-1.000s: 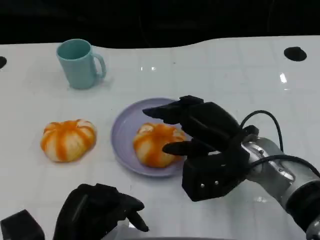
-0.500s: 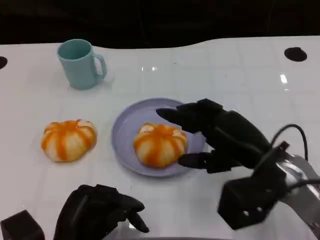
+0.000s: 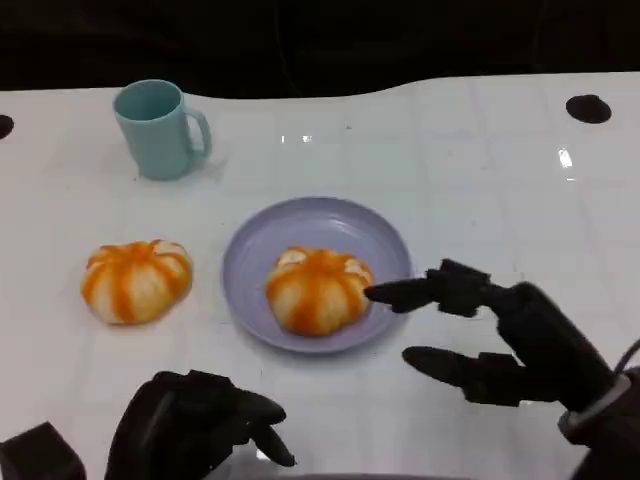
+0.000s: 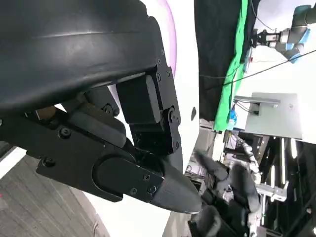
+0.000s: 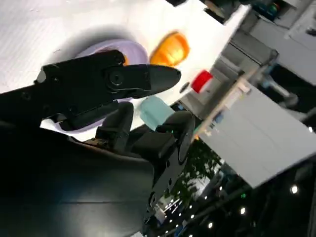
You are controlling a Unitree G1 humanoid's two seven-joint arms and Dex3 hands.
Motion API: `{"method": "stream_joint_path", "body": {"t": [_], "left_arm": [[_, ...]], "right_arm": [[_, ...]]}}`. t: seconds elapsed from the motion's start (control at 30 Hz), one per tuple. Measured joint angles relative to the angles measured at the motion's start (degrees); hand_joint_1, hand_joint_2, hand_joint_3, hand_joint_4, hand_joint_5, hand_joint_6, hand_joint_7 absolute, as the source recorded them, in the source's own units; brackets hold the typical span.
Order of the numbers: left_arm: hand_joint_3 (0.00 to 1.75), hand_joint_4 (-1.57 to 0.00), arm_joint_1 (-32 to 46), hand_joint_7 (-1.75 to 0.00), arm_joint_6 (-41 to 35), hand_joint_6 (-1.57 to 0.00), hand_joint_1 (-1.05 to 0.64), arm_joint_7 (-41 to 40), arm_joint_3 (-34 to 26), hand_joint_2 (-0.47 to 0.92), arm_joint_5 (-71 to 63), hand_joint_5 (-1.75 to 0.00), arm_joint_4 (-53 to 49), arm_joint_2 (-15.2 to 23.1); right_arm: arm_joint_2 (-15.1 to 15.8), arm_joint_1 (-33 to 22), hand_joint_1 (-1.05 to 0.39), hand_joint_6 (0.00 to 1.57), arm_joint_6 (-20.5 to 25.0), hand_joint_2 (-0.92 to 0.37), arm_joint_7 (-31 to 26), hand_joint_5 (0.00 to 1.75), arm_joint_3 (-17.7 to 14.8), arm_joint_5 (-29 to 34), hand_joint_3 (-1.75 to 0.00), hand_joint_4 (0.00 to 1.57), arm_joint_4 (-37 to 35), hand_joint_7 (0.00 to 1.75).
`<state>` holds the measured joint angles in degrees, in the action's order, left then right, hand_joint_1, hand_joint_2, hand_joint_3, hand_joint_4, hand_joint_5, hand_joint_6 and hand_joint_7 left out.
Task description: Grasp the bread from the table and place it into the plate.
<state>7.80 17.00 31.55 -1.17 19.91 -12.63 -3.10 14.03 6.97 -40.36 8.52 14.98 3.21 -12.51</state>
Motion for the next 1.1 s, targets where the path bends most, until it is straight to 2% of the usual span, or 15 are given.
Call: {"method": "stream_joint_path", "body": {"t": [0.1,0.17,0.27,0.33,0.6,0.77,1.1], "left_arm": [[0.00,-1.22,0.15,0.00,0.00,-1.55,-0.96,0.02,-0.04,0.89,0.21,-0.90,0.18,0.01],[0.00,-1.22,0.24,0.00,0.00,-1.55,-0.96,0.02,-0.20,0.89,0.43,-0.90,0.19,0.04],[0.00,-1.23,0.31,0.00,0.00,-1.55,-0.96,0.02,-0.19,0.89,0.44,-0.90,0.23,0.03],[0.00,-1.23,0.36,0.00,-0.01,-1.55,-0.96,0.02,-0.10,0.89,0.45,-0.90,0.39,0.02],[0.00,-1.21,0.58,0.00,0.02,-1.54,-0.94,0.04,0.02,0.89,0.67,-0.90,0.66,-0.03],[0.00,-1.21,0.79,0.00,0.02,-1.54,-0.95,0.03,0.18,0.90,0.81,-0.91,0.97,-0.02],[0.00,-1.22,0.30,-0.01,0.08,-1.55,-0.97,0.05,-0.72,0.90,0.84,-0.91,0.65,0.47]], "right_arm": [[-0.54,-2.21,-0.26,0.62,0.04,-0.87,2.23,1.41,-1.23,-3.45,-0.52,0.68,0.53,1.11],[-0.60,-3.37,-0.23,0.67,0.12,-0.73,3.13,1.56,-2.00,-4.45,-0.81,0.73,0.91,1.24],[-0.94,-5.20,-0.24,0.74,1.05,-0.57,3.57,1.71,-3.67,-5.09,-1.10,0.75,2.28,1.36],[-0.95,-6.20,-0.25,0.76,1.92,-0.52,3.66,1.73,-4.70,-5.18,-1.18,0.75,2.90,1.40],[-0.64,-10.93,-0.30,0.76,3.58,-0.49,5.53,1.72,-8.01,-5.65,-1.17,0.76,6.89,1.42],[-0.18,-14.84,-0.29,0.75,5.35,-0.55,7.10,1.75,-9.33,-7.18,-1.05,0.78,9.51,1.40],[-1.93,-15.80,-0.35,0.76,4.25,-0.56,6.49,1.75,-9.96,-4.08,-1.03,0.81,7.89,1.41]]}}
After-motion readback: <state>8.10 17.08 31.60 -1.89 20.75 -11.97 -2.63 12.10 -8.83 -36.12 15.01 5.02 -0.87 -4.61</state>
